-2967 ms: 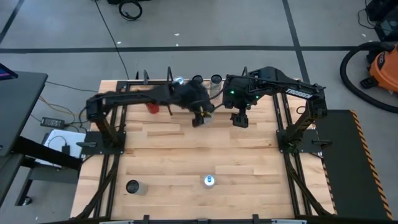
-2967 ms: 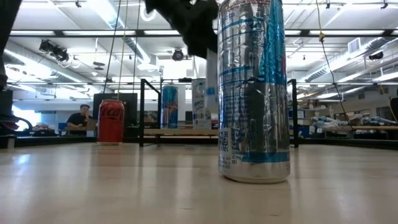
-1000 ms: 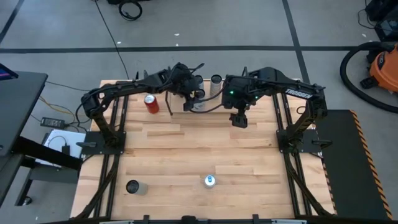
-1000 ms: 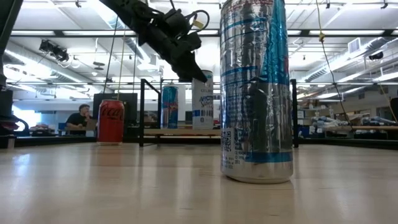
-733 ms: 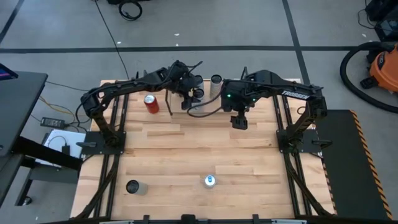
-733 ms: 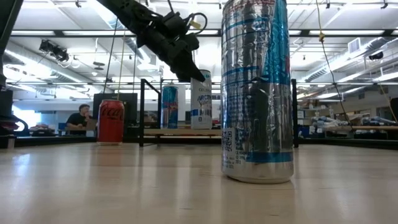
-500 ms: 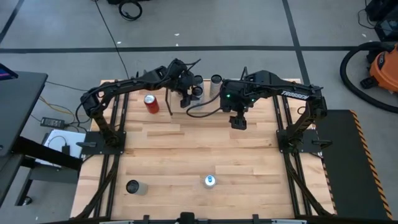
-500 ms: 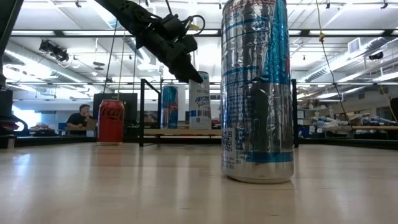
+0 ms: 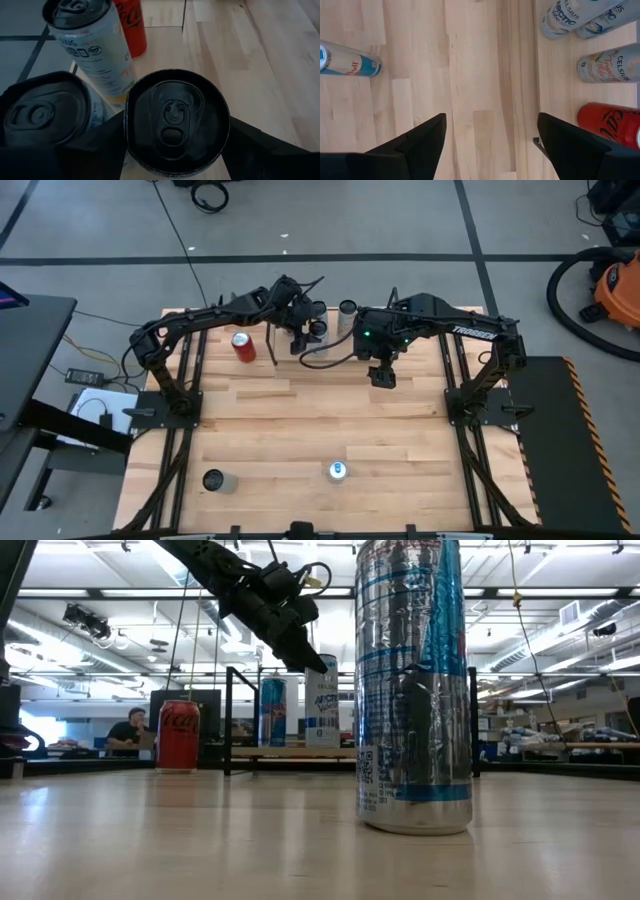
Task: Place canned beverage on shelf
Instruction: Put the white-blue soda can aligned with the other white-blue soda can on the shelf, then put the red-black soda can aligned with the other red-black soda can on the shelf
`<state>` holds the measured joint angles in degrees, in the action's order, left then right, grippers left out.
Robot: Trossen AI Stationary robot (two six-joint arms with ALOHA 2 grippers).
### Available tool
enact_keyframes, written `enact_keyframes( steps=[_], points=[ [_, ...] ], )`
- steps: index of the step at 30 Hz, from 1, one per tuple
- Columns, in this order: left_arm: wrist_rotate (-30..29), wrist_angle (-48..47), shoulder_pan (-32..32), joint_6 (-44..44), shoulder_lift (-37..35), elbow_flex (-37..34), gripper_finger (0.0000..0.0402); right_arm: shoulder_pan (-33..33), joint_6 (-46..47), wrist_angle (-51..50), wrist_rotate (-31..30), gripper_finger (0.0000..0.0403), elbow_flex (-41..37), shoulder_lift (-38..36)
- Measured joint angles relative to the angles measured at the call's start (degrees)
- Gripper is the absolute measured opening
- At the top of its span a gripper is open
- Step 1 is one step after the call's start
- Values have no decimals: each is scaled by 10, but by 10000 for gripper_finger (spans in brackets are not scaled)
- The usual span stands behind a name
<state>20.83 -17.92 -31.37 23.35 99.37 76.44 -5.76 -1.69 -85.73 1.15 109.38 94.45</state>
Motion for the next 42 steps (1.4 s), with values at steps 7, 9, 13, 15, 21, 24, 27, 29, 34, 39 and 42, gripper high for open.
enact_keyframes(
  steps=[7, 9, 13, 15, 21, 24, 27, 29, 34, 39, 42],
  points=[
    [-10, 1, -3, 12, 0, 0, 266, 0, 0, 0, 0, 321, 0, 0],
    [-18, 3, -3, 16, 0, 0, 267, 0, 0, 0, 0, 321, 0, 0],
    [-24, 3, -1, 17, 0, 0, 281, 0, 0, 0, 0, 321, 0, 0],
    [-26, 3, 1, 19, 0, 0, 291, 0, 0, 0, 0, 321, 0, 0],
    [-27, 6, 1, 14, 0, 0, 309, 0, 0, 0, 0, 321, 0, 0],
    [-27, 8, 1, -1, 0, 7, 310, 0, 0, 0, 0, 321, 0, 0],
    [-26, 11, 3, -3, 0, 18, 311, 0, 0, 0, 0, 321, 0, 0],
    [-26, 6, 5, -5, 0, 23, 311, 0, 0, 0, 0, 321, 0, 0],
    [-26, -15, 14, -5, 0, 37, 311, 0, 0, 0, 0, 321, 0, 0],
    [-27, -27, 26, -8, -5, 40, 311, 0, 0, -1, 2, 321, 0, 0],
    [-27, -55, 36, -20, -11, 50, 311, 0, 0, -1, 11, 321, 0, 0]
  ],
)
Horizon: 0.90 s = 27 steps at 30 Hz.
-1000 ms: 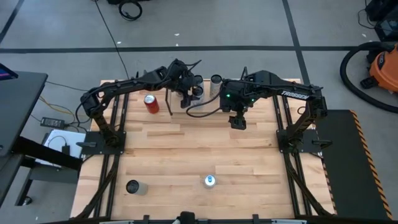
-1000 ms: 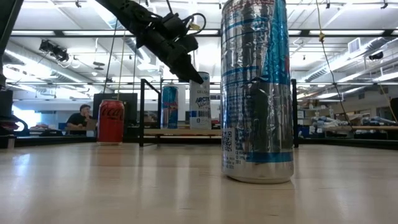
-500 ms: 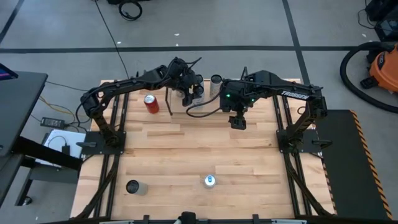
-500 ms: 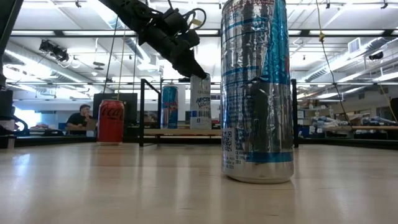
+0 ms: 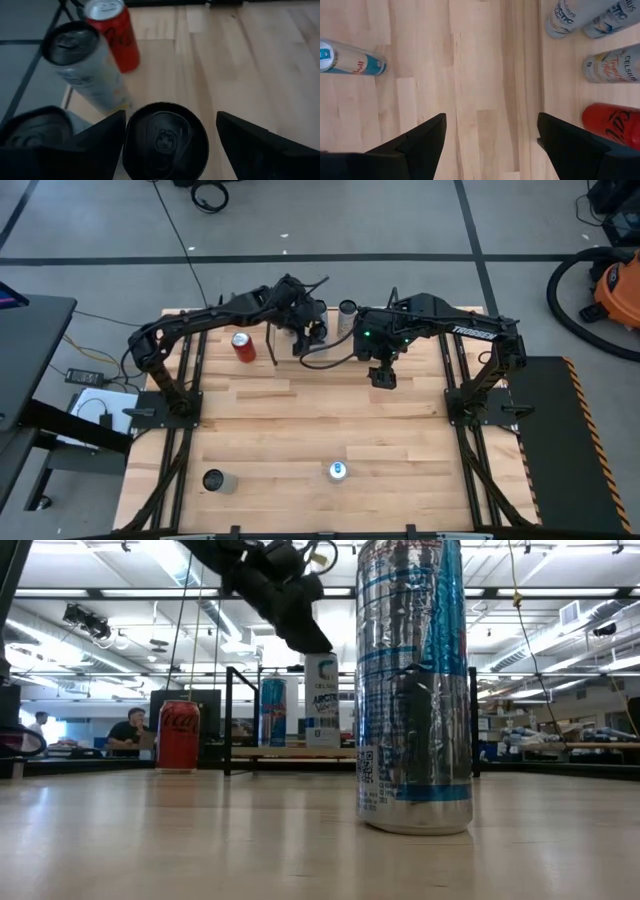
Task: Place canned beverage on shelf
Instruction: Put the red-black soda can aligned with the other red-black soda can on the shelf
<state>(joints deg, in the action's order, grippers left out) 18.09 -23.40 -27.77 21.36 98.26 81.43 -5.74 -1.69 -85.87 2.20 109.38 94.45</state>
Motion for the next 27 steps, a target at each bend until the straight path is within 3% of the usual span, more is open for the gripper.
enact_keyframes(
  steps=[6, 14, 27],
  points=[
    [-42, -42, 12, 14, -5, 52, 311, 0, -3, 1, 2, 321, 0, 0],
    [-77, -58, 6, 13, -5, 56, 311, 1, -4, -1, 5, 321, 0, 0],
    [-81, -132, 22, 7, -68, 56, 311, 0, 6, 2, 5, 321, 0, 0]
  ],
)
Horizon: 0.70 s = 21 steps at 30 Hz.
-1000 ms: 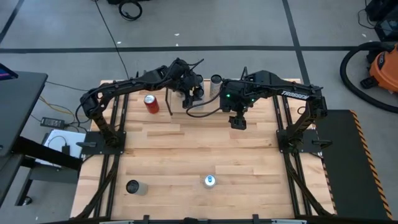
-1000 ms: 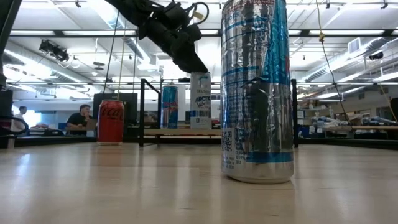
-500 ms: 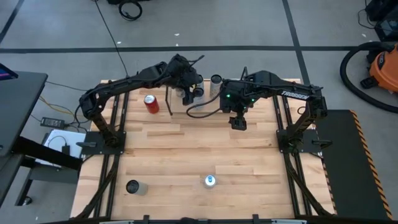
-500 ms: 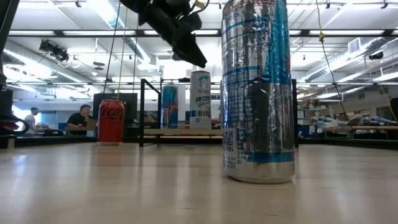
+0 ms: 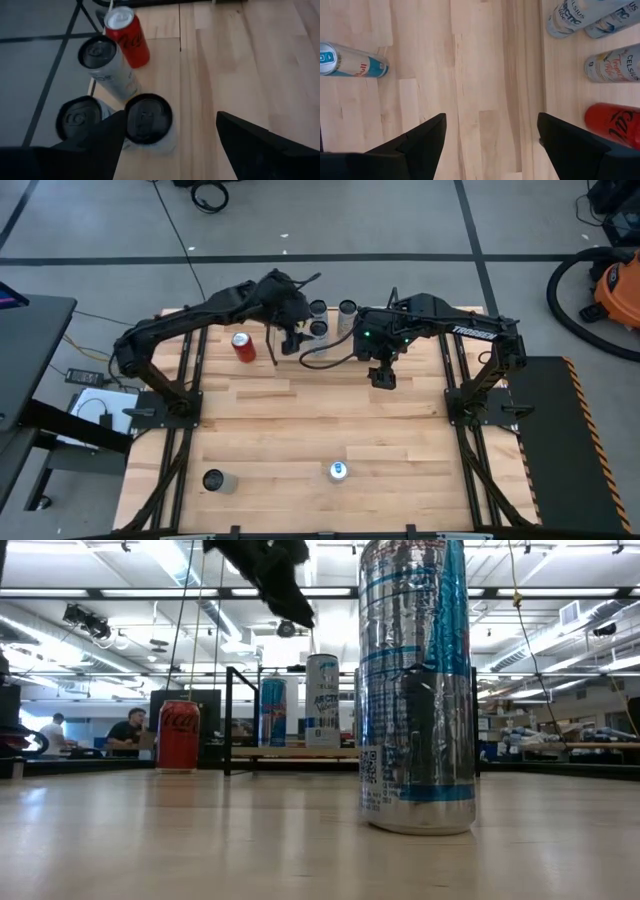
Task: Place canned beverage on shelf
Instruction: Put the red-black soda can aligned with the other red-black soda can on the shelf
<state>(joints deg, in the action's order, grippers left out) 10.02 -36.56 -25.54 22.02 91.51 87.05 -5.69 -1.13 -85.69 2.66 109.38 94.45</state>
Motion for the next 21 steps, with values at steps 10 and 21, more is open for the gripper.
enact_keyframes(
  steps=[10, 21],
  points=[
    [-45, -129, 6, -78, -89, 0, 311, 0, 5, -11, 0, 321, 0, 0],
    [-49, -305, 31, -172, -119, 0, 311, 0, 16, -14, 7, 321, 0, 0]
  ],
)
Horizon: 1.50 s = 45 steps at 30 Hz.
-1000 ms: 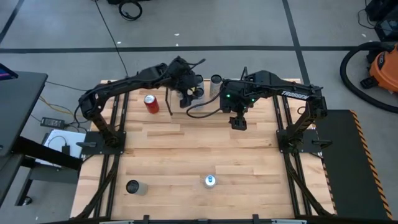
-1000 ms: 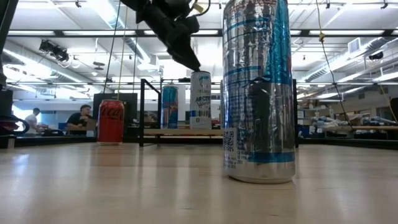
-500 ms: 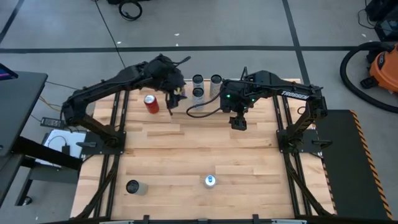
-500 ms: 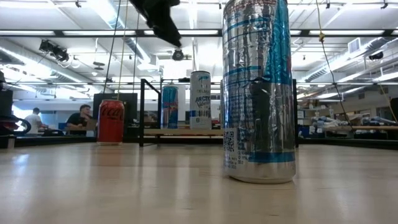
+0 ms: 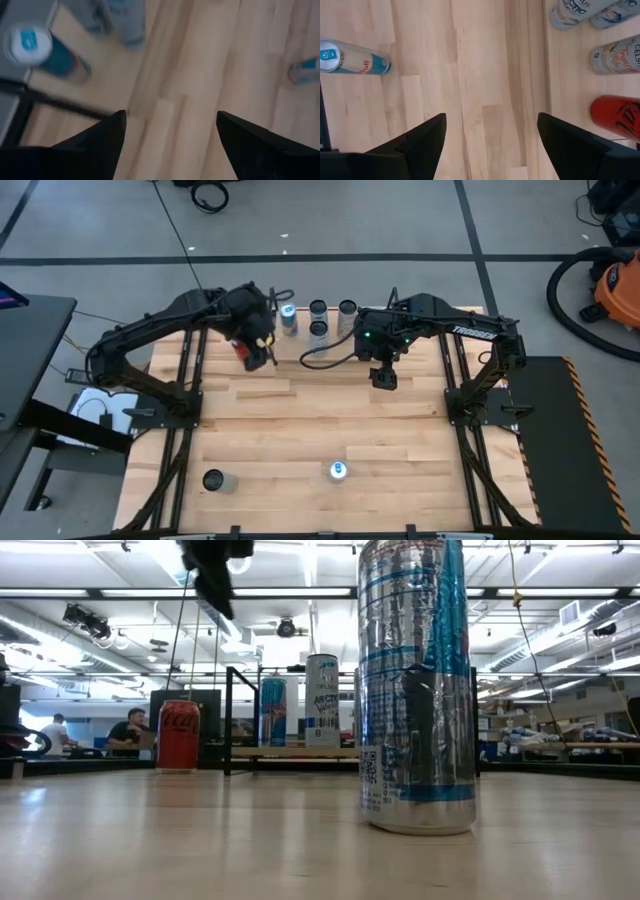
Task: Place canned beverage on shelf
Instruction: Put the red-black soda can aligned with the other red-black soda can on the shelf
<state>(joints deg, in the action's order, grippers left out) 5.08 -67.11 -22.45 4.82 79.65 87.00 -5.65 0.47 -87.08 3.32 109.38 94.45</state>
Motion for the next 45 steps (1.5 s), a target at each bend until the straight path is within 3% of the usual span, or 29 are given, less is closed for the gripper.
enact_keyframes(
  steps=[7, 16, 28, 34, 45],
  points=[
    [-11, -85, 16, -27, 0, 0, 311, 1, 0, 17, 13, 321, 0, 0],
    [-39, -61, -2, -11, -9, -81, 311, 5, 5, 24, 13, 321, 0, 0],
    [-58, 57, -144, 48, -35, -155, 311, 23, -7, 61, 10, 321, 0, 0],
    [-57, 77, -212, 17, -35, -171, 311, 22, -15, 67, 10, 321, 0, 0],
    [-56, 136, -266, -31, -34, -236, 311, 22, -26, 83, 8, 321, 0, 0]
  ],
)
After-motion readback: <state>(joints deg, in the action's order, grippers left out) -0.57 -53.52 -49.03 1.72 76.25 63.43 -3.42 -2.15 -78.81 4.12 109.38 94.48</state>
